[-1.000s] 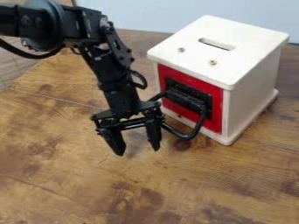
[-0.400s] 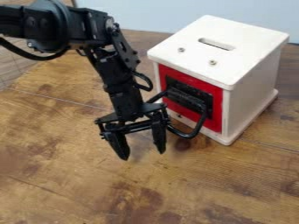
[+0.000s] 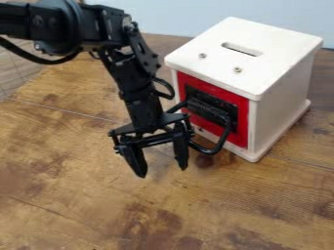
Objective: Close the drawer
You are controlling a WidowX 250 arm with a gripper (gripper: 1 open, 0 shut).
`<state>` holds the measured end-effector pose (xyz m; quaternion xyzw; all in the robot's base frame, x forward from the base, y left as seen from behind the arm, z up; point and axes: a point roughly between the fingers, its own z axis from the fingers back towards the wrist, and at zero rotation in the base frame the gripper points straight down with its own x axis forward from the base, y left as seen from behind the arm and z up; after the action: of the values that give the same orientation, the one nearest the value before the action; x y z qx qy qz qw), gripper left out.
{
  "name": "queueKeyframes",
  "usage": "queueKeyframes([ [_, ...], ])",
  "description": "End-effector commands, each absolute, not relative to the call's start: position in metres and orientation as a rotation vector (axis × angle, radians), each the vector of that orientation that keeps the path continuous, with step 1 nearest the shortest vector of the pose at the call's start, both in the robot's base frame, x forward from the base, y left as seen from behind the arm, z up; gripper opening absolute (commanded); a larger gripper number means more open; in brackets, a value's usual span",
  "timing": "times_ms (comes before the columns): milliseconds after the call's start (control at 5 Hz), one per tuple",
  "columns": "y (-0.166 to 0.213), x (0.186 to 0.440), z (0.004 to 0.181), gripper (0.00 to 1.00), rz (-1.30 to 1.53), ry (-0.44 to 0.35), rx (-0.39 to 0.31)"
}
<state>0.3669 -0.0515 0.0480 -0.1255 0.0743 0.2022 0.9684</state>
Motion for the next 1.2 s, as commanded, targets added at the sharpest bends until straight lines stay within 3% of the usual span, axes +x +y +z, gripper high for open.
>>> queueKeyframes([
  [0,-0.066,0.385,0.069,1.00,0.431,0.070,-0.289],
  [1000,-0.123,0.391,0.070,1.00,0.413,0.102,-0.300],
])
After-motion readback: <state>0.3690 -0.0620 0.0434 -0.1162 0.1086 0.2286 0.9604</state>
